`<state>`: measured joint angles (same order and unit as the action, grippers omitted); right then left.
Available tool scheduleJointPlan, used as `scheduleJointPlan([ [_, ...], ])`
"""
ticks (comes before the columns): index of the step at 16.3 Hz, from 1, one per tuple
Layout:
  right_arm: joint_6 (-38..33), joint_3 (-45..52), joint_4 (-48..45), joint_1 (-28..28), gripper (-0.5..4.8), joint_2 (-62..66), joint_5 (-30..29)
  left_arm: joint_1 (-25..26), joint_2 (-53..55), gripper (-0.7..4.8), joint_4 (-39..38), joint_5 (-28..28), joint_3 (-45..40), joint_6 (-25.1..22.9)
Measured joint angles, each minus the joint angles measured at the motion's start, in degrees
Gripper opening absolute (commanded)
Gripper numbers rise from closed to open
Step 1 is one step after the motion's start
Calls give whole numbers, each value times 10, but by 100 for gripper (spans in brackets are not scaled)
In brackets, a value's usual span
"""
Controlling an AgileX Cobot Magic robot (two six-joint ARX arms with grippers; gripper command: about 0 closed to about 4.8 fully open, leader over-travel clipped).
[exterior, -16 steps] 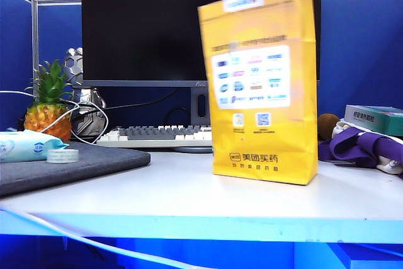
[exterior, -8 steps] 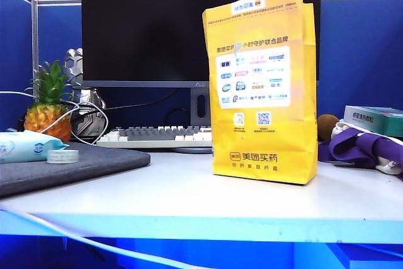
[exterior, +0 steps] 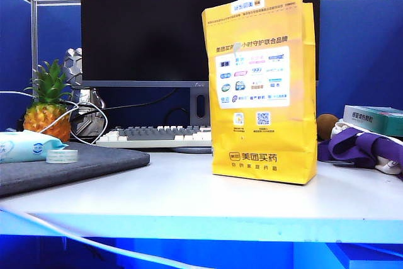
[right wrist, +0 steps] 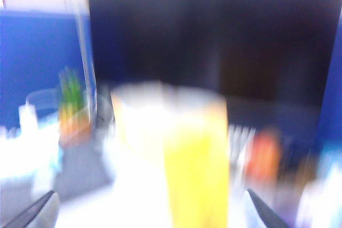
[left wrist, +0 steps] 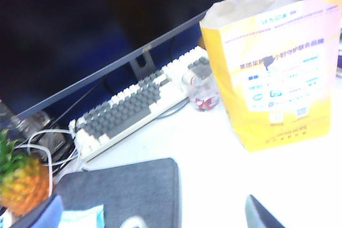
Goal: Pick up the green apple and throw it into the yellow paper bag.
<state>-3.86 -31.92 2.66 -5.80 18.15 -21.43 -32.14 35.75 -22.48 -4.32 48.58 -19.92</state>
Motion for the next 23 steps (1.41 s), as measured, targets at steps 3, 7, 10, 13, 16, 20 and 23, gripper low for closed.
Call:
scheduleJointPlan([
  [3,-37,134,-16,0,479,0,0,0,-1,479,2,-23,-6,9],
  [7,-45,202,-134,0,479,4,76,0,16,479,37,9,-40,19],
  [10,-50,222,-182,-2,479,5,77,-1,3,479,156,86,-112,48],
  [13,-54,221,-197,-2,479,5,77,0,7,479,231,64,-214,54],
  [16,-54,222,-196,-2,479,4,76,0,7,479,296,11,-279,88],
  [20,-55,222,-183,-2,479,4,73,0,7,479,342,-145,-312,135],
  [23,-55,222,-178,-2,479,4,73,0,8,479,323,-147,-312,168],
])
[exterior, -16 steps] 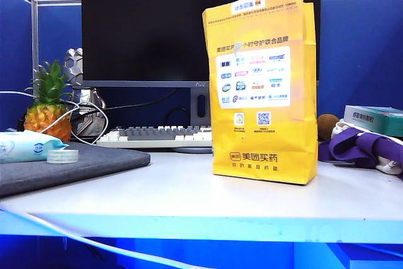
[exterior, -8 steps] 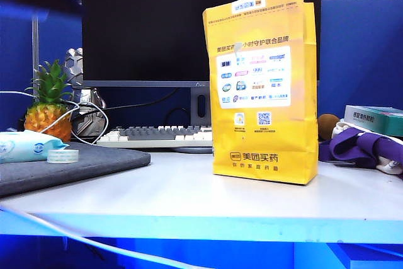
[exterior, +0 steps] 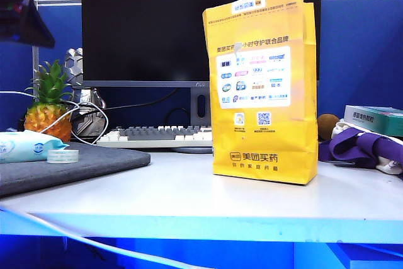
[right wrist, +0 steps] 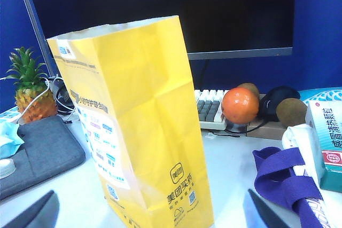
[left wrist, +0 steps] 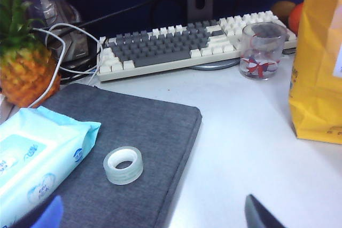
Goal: Pick up the green apple and throw it into the yellow paper bag.
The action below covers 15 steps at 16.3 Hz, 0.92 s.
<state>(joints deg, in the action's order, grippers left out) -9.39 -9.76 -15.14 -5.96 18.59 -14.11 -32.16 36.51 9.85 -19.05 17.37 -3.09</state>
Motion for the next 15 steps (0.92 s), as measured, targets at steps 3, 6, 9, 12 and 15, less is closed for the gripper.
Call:
scheduleJointPlan([
  [3,0,0,7,0,479,0,0,0,0,479,0,0,0,2],
  [6,0,20,0,0,479,-4,0,0,-15,479,-7,2,-3,2],
  [9,0,84,-8,0,479,-22,0,0,-61,479,-17,9,-16,2],
  [12,0,92,-2,0,479,-87,-1,6,-157,479,-46,11,-23,2],
  [15,0,92,8,2,479,-159,-1,59,-247,479,-50,23,-29,2],
])
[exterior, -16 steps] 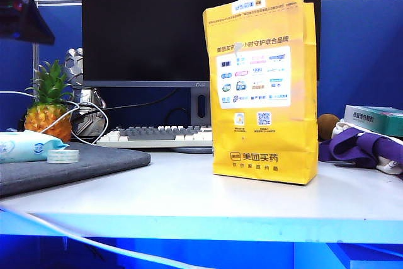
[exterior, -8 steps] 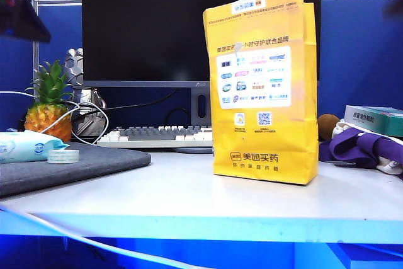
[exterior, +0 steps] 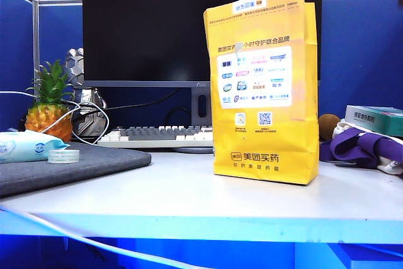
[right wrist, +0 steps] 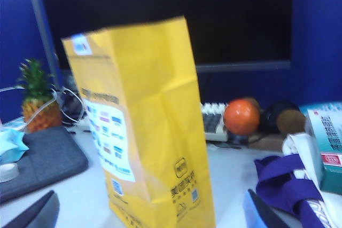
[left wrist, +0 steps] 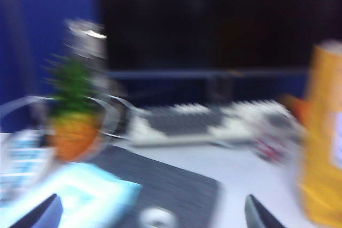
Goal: Pick up the green apple and throw it into the yellow paper bag.
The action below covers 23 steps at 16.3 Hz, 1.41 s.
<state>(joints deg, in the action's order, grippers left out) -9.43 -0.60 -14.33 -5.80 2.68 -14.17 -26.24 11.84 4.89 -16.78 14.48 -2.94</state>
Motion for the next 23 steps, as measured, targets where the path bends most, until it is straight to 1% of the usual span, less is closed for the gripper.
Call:
scheduleJointPlan([
  [2,0,0,28,0,479,-20,0,59,-28,479,0,0,-7,0],
  [4,0,0,47,0,479,-22,0,105,-58,479,0,-1,-18,0],
  [7,0,0,57,-1,479,-22,0,156,-114,479,-9,0,-40,0],
  [14,0,0,75,-2,479,-23,0,158,-115,479,-14,1,-40,0],
  [23,0,0,75,-2,479,-23,0,158,-115,479,-14,1,-40,0],
])
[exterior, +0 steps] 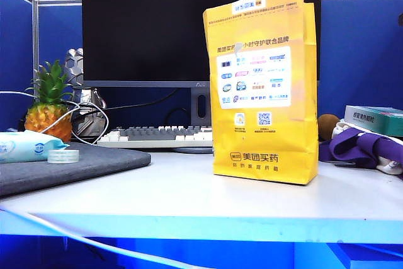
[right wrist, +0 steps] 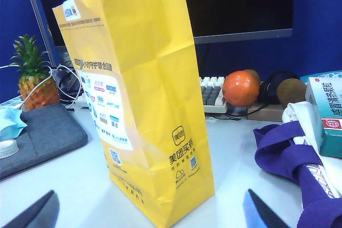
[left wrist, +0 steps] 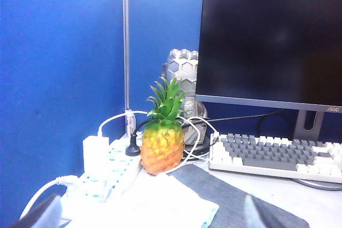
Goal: Pick up the green apple and throw it into the yellow paper bag.
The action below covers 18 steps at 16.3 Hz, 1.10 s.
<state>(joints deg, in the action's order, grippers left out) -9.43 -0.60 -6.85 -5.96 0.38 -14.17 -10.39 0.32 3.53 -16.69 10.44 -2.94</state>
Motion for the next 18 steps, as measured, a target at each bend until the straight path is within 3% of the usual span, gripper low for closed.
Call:
scheduleJointPlan([
  [6,0,0,0,0,479,0,0,0,0,479,-3,-1,-1,0],
  [10,0,0,2,1,479,0,0,0,0,479,-33,-2,-77,0],
  [18,0,0,3,1,479,0,0,0,0,479,-34,-2,-100,0],
])
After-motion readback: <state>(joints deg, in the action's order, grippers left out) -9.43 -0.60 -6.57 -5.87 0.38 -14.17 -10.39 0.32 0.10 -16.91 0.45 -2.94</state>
